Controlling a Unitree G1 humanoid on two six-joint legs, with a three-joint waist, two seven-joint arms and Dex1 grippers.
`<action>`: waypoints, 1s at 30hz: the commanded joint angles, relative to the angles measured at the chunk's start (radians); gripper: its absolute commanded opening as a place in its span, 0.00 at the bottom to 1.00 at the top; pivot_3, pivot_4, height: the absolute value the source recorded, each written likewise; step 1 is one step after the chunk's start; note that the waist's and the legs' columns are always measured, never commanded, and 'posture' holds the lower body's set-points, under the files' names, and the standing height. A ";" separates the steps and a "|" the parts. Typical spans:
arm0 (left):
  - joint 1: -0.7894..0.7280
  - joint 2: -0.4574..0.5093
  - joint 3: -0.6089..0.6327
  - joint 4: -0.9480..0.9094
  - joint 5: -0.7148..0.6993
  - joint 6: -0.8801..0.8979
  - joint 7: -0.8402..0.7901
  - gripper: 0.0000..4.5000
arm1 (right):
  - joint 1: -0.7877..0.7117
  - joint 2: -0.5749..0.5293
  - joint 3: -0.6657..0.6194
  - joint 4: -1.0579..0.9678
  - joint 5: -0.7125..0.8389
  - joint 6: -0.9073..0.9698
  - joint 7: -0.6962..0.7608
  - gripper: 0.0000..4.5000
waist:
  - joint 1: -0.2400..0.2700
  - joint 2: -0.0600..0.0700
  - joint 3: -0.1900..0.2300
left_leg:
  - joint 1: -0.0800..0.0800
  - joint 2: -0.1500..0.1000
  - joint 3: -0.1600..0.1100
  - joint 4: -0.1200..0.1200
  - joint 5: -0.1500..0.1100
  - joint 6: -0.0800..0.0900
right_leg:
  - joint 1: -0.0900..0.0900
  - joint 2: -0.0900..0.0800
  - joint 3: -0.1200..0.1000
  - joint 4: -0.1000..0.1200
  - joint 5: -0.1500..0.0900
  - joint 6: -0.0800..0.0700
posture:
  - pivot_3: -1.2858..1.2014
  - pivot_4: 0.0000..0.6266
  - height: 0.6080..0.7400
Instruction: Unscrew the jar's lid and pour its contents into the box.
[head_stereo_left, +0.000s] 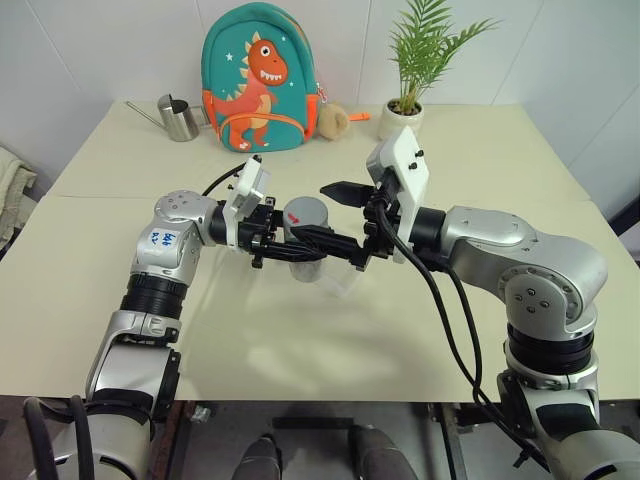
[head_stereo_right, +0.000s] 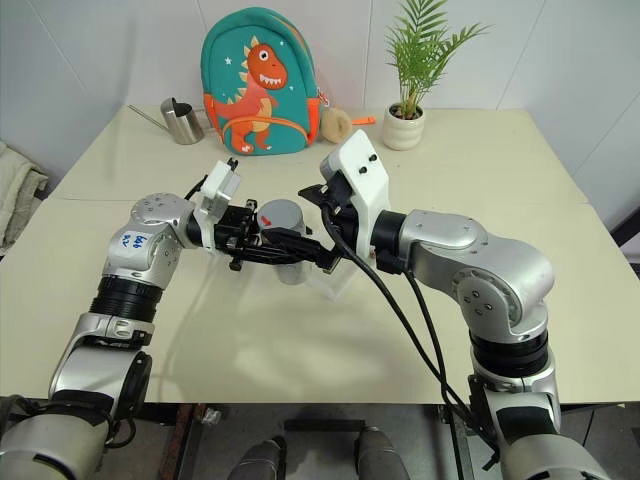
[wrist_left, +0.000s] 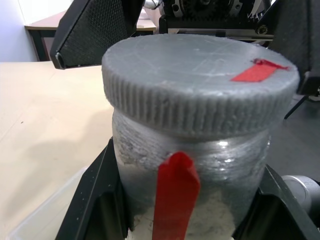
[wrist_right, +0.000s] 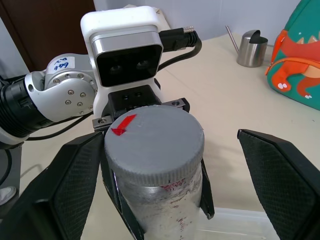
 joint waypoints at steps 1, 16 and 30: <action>-0.032 0.007 0.012 0.001 0.003 -0.019 -0.001 0.43 | -0.006 -0.011 -0.028 -0.051 0.025 -0.004 0.004 0.99 | 0.000 0.000 0.000 | 0.000 0.000 0.000 0.000 0.000 0.000 | 0.000 0.000 0.000 0.000 0.000 0.000 | 0.52 0.24 1.00; -0.036 0.007 0.014 0.004 0.003 -0.014 -0.002 0.43 | -0.018 -0.040 0.002 -0.043 0.001 -0.023 0.012 0.99 | 0.000 0.000 0.000 | 0.000 0.000 0.000 0.000 0.000 0.000 | 0.000 0.000 0.000 0.000 0.000 0.000 | 0.52 0.24 1.00; -0.034 0.004 0.014 0.002 0.004 -0.014 0.004 0.43 | -0.040 -0.038 0.033 -0.025 -0.021 -0.038 0.037 0.99 | 0.000 0.000 0.000 | 0.000 0.000 0.000 0.000 0.000 0.000 | 0.000 0.000 0.000 0.000 0.000 0.000 | 0.52 0.24 1.00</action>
